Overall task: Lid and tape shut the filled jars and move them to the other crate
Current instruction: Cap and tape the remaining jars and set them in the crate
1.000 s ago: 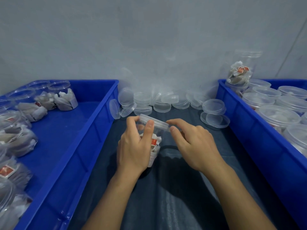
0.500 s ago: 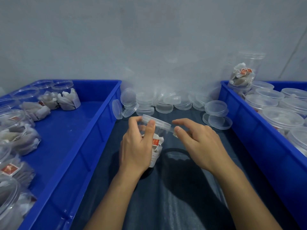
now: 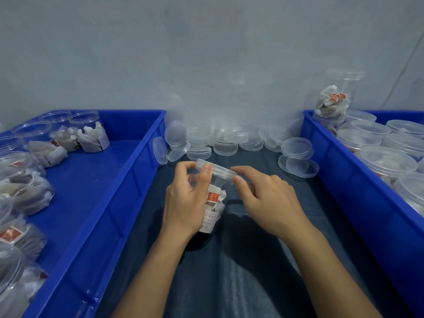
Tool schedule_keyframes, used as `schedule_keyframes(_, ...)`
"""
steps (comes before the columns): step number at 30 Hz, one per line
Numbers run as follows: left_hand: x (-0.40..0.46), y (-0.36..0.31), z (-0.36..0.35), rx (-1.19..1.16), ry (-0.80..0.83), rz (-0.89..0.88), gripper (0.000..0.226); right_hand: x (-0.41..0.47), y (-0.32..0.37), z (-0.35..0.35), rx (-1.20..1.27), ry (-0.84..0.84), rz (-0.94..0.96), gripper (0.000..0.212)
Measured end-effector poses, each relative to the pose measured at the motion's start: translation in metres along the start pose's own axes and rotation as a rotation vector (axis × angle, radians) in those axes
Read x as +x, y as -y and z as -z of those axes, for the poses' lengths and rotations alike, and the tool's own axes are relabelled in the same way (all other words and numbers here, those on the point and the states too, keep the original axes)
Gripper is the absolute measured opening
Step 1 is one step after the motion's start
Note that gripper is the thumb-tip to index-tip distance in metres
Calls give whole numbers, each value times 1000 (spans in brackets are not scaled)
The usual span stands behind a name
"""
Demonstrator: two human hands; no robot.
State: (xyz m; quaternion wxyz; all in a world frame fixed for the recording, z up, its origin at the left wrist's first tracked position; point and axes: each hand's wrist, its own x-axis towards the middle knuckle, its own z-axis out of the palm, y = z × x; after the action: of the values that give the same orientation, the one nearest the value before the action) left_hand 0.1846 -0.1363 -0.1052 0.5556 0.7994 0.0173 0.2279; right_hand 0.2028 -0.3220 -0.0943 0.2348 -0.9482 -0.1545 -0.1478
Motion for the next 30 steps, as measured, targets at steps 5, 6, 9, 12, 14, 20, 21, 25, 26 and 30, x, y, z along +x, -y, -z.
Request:
schedule_keyframes(5, 3, 3, 3, 15, 50, 50, 46, -3, 4, -6, -58, -74, 35, 48)
schedule_keyframes(6, 3, 3, 3, 36, 62, 54, 51, -4, 5, -7, -68, -93, 44, 47)
schedule_keyframes(9, 0, -1, 2, 123, 61, 55, 62, -6, 6, -7, -70, -127, 59, 44)
schedule_keyframes(12, -4, -5, 1, 259, -38, -40, 65, -5, 9, -7, -66, -153, 62, 41)
schedule_keyframes(14, -9, -9, -2, 354, -145, -146, 63, -6, 11, -7, -75, -161, 58, 42)
schedule_keyframes(20, -18, -14, -16, 509, -150, -155, 66, -10, 20, -3, -95, -167, 39, 51)
schedule_keyframes(21, -18, -13, -17, 526, -138, -141, 67, -11, 21, -1, -55, -143, 30, 54)
schedule_keyframes(25, -14, -9, -15, 551, -119, -109, 76, -12, 25, 7, 147, -44, 13, 52)
schedule_keyframes(26, -13, -7, -14, 556, -116, -106, 78, -11, 24, 8, 171, -35, 14, 50)
schedule_keyframes(30, -7, -1, -10, 497, -98, -83, 69, -7, 12, 7, 186, -38, 7, 42)
